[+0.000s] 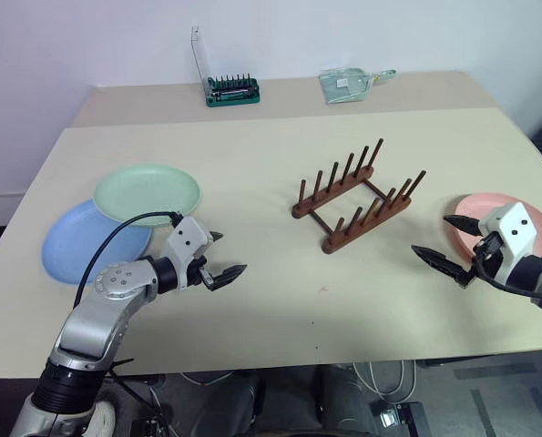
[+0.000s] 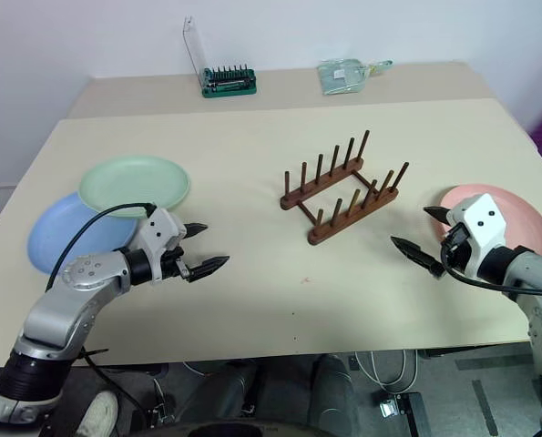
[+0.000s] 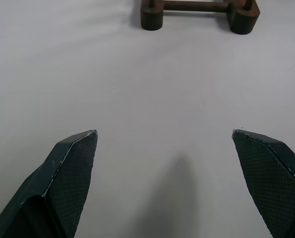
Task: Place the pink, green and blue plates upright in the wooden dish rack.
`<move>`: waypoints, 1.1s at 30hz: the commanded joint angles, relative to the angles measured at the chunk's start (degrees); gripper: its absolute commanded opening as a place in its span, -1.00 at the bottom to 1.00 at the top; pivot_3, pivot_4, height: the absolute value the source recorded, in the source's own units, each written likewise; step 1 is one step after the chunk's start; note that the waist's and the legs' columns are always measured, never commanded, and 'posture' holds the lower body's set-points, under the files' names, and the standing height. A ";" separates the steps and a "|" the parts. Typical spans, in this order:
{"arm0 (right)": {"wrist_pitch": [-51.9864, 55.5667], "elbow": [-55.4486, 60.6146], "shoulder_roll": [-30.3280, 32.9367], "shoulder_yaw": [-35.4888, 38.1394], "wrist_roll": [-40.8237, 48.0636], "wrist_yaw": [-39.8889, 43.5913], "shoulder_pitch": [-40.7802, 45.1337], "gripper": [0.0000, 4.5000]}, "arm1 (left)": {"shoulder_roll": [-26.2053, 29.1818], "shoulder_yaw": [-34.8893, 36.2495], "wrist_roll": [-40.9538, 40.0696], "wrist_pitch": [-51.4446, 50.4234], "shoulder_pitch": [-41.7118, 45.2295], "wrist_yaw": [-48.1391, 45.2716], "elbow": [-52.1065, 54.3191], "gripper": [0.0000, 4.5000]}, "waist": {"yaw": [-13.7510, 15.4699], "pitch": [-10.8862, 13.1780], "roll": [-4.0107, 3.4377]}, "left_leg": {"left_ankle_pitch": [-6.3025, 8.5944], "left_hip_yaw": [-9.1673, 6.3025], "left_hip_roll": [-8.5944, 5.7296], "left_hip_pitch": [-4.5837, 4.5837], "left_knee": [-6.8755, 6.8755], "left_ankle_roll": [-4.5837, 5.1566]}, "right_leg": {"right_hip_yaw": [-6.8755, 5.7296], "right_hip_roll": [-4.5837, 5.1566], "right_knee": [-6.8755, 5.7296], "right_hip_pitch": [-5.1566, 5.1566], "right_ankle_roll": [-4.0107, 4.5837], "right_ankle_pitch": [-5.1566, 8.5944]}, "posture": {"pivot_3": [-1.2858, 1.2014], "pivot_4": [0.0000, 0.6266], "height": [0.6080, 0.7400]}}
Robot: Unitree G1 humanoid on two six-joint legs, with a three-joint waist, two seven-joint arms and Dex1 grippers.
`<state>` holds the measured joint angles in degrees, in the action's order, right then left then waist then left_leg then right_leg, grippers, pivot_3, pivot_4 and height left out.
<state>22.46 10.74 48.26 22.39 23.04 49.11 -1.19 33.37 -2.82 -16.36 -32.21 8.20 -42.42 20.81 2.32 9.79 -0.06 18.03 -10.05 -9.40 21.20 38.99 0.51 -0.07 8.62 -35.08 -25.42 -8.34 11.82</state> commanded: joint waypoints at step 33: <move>5.08 15.87 -1.27 -4.51 2.75 -0.53 -6.07 1.00 | -23.37 -23.08 11.54 8.32 19.74 3.17 -26.08 0.99 | 0.87 0.04 0.07 | 0.01 0.21 0.08 -0.02 0.11 0.03 | 0.10 -0.05 0.11 0.05 -0.10 -0.13 | 0.03 -0.52 0.93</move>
<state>27.23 23.99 47.11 17.15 24.87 49.25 -7.45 11.06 -24.90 -6.74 -25.24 26.85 -40.74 -2.50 3.19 9.83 0.01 18.04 -9.84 -9.32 21.17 39.09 0.54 0.03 8.56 -34.97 -25.38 -8.44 11.70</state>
